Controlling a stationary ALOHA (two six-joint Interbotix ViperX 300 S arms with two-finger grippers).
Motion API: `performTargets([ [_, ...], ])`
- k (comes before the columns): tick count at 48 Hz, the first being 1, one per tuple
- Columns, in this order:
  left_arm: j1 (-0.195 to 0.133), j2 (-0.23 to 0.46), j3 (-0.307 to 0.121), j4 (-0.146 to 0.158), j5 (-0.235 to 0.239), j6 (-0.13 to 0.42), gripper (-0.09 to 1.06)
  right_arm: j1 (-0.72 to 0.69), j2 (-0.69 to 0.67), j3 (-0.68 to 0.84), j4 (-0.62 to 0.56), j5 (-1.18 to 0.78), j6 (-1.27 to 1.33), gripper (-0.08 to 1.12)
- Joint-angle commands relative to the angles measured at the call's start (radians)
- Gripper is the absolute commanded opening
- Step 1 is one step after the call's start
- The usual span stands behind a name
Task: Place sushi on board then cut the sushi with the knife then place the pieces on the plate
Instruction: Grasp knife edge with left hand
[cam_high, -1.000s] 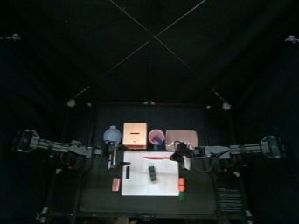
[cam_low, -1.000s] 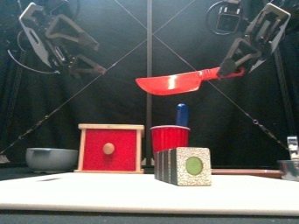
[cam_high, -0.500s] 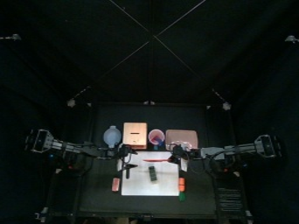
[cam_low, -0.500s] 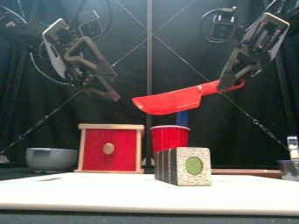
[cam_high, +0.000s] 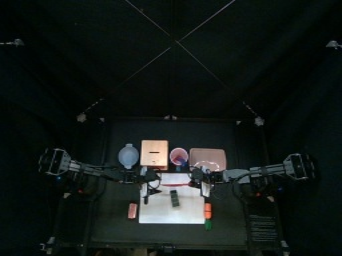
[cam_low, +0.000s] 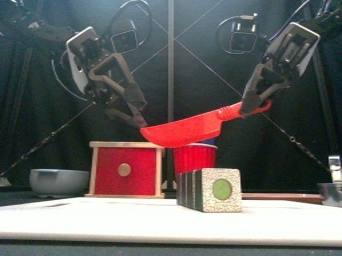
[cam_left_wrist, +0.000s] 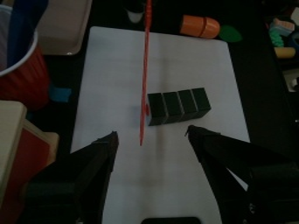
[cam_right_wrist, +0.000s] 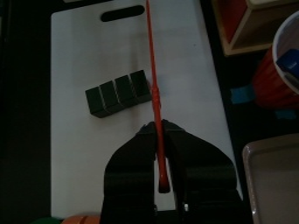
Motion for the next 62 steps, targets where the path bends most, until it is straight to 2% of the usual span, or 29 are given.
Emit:
performTargets([
  [1,0.003,0.025,-0.060,0.020,0.072,0.000,0.96,0.005,-0.005,-0.026,-0.002,-0.008,0.000,0.41],
  [3,0.009,0.040,-0.075,0.038,0.107,0.000,0.96,0.006,-0.002,-0.028,-0.002,-0.008,0.000,0.41],
  [7,0.009,0.063,-0.101,0.066,0.143,-0.002,0.96,0.009,-0.002,-0.029,-0.002,-0.008,0.000,0.41],
  [11,0.009,0.077,-0.118,0.092,0.147,-0.002,0.96,0.012,-0.002,-0.029,0.002,-0.008,0.002,0.41],
  [16,0.012,0.083,-0.130,0.110,0.147,-0.002,0.95,0.015,0.000,-0.029,0.003,-0.008,0.002,0.41],
  [33,0.029,0.091,-0.132,0.098,0.138,-0.005,0.93,0.017,0.006,-0.029,-0.002,-0.008,0.002,0.41],
  [41,0.029,0.101,-0.132,0.094,0.118,-0.005,0.81,0.017,0.012,-0.029,-0.002,-0.009,0.000,0.41],
  [53,0.029,0.115,-0.137,0.075,0.117,-0.005,0.66,0.017,0.014,-0.035,-0.003,-0.009,0.000,0.41],
  [62,0.029,0.121,-0.138,0.077,0.118,-0.005,0.56,0.017,0.014,-0.037,0.000,-0.009,0.000,0.41],
])
